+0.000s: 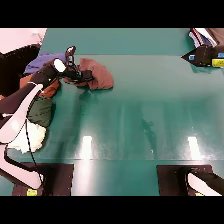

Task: Fold the shirts.

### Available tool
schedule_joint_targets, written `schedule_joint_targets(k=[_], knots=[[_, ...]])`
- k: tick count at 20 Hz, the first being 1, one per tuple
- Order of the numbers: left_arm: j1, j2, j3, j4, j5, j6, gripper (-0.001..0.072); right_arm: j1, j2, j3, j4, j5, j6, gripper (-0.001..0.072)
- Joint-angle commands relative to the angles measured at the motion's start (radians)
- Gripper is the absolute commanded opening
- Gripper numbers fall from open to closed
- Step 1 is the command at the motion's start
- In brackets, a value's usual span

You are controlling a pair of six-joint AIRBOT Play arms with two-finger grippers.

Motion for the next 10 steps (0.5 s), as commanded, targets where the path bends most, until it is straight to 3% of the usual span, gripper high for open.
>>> schedule_joint_targets(k=[1,2,3,8,10], knots=[[0.001,-0.022,0.0,-0.026,0.069,-0.001,0.0414,0.001,0.0,0.0,0.0,0.003,0.0,0.0014],[0.001,-0.021,0.006,-0.026,0.066,0.0,0.0153,0.001,0.0,0.0,0.0,0.003,0.0,0.0014],[0.001,-0.018,0.019,-0.026,0.054,0.0,0.0036,0.001,0.0,0.0,0.0,0.003,0.0,0.0014],[0.001,0.097,0.263,0.058,-0.121,0.02,0.0027,-0.012,0.068,0.001,-0.006,-0.063,0.0,0.0013],[-0.003,0.204,0.378,0.061,-0.175,0.082,0.0027,-0.038,0.127,0.001,-0.007,-0.109,0.0,0.0013]])
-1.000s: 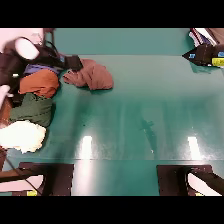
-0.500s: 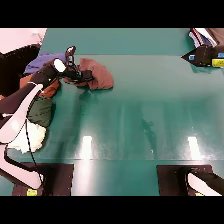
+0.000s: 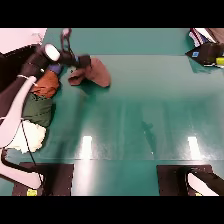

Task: Fold the shirts.

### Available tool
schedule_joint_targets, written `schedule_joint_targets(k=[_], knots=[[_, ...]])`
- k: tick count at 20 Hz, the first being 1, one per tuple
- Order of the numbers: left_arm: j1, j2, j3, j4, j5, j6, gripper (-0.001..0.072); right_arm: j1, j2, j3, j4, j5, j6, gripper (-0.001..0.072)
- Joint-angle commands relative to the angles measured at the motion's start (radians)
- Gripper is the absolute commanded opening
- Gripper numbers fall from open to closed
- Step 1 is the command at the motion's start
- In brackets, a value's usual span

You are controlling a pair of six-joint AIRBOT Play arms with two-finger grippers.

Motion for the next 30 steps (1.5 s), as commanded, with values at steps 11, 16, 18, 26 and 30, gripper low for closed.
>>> schedule_joint_targets(k=[11,16,18,26,30], knots=[[-0.389,0.27,0.033,0.183,-0.367,0.101,0.017,-0.099,0.174,0.0,-0.004,-0.048,0.0,0.0013],[-0.309,0.271,-0.061,0.293,-0.432,-0.024,0.0595,-0.099,0.174,0.0,-0.004,-0.016,0.0,0.0013],[-0.249,0.275,-0.098,0.28,-0.507,-0.032,0.0595,-0.099,0.174,0.0,-0.004,-0.012,0.0,0.0013],[-0.234,0.288,-0.657,0.276,-0.327,-0.066,0.0596,-0.099,0.173,0.0,-0.004,-0.013,0.0,0.0013],[-0.234,0.286,-0.765,0.238,-0.214,-0.091,0.0596,-0.099,0.173,0.0,-0.004,-0.013,0.0,0.0013]])
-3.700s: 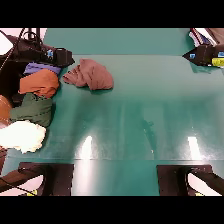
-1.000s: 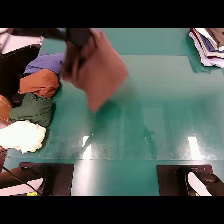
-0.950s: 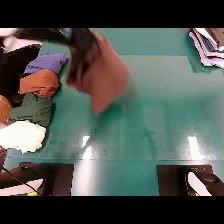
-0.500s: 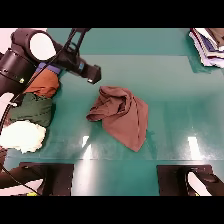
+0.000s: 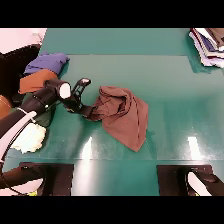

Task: Fold the shirts.

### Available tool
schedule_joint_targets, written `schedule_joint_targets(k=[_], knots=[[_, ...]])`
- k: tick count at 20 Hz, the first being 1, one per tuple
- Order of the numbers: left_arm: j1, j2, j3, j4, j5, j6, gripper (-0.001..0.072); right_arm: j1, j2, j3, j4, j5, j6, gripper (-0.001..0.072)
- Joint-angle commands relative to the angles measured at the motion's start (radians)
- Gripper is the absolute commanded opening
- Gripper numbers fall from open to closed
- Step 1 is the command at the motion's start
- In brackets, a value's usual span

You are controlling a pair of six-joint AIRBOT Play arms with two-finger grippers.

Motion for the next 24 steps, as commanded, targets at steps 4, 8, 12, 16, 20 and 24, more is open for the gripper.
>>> schedule_joint_targets(k=[4,8,12,16,20,24], knots=[[0.002,-0.002,-0.113,-0.073,0.243,-0.032,0.0573,0.0,-0.019,0.0,0.002,0.02,0.0,0.0013],[0.002,-0.001,-0.109,-0.04,0.294,-0.074,0.0029,0.0,-0.053,0.0,0.001,0.093,0.0,0.0013],[0.077,-0.001,-0.034,0.085,0.245,-0.147,0.0029,0.0,-0.07,-0.1,-0.003,0.231,0.001,0.0013],[0.187,-0.001,0.019,0.085,0.241,-0.14,0.0029,0.002,-0.072,-0.462,0.004,0.268,0.029,0.0351],[0.201,-0.001,0.019,0.087,0.258,-0.111,0.0029,0.109,-0.159,-0.825,0.12,0.127,0.023,0.0384],[0.201,-0.001,0.019,0.088,0.285,-0.111,0.0029,0.338,-0.306,-0.907,0.175,-0.077,0.019,0.0384]])
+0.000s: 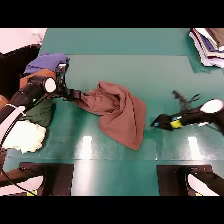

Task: Fold the shirts.

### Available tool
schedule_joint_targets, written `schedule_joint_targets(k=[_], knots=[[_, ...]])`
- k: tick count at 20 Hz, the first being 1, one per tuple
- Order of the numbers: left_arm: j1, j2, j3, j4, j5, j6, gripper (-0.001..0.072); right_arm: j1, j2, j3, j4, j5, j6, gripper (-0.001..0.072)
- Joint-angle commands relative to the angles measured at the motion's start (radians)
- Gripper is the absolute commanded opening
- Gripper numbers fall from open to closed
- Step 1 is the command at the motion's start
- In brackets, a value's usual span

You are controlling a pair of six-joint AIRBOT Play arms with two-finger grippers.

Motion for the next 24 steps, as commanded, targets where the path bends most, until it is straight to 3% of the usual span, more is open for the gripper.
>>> schedule_joint_targets(k=[1,3,4,7,8,13,15,20,24], knots=[[0.005,0.0,0.003,0.003,0.019,0.006,0.0029,0.177,-0.127,-0.074,0.056,-0.159,-0.002,0.0384],[0.005,0.0,0.003,0.006,0.019,0.006,0.0029,0.236,-0.195,-0.024,0.058,-0.18,-0.003,0.038],[0.005,0.0,0.003,0.008,0.018,0.006,0.0029,0.251,-0.223,0.003,0.048,-0.185,-0.003,0.0325],[0.005,0.0,0.005,0.018,0.018,0.005,0.0029,0.256,-0.272,0.091,-0.054,-0.177,-0.002,0.0055],[0.005,0.0,0.02,0.049,0.009,0.004,0.0029,0.24,-0.266,0.118,-0.087,-0.171,-0.001,0.0013],[0.005,0.106,0.251,0.251,-0.041,0.0,0.0029,0.006,-0.068,0.365,-0.315,-0.069,0.044,0.0012],[0.005,0.195,0.376,0.283,-0.02,0.003,0.0028,-0.111,0.034,0.501,-0.333,-0.044,0.026,0.0011],[0.005,0.421,0.635,0.27,-0.014,0.023,0.0029,-0.27,0.222,0.819,-0.332,-0.003,-0.048,0.0011],[0.005,0.584,0.7,0.214,-0.054,0.029,0.0029,-0.326,0.315,0.981,-0.333,0.015,-0.049,0.0011]])
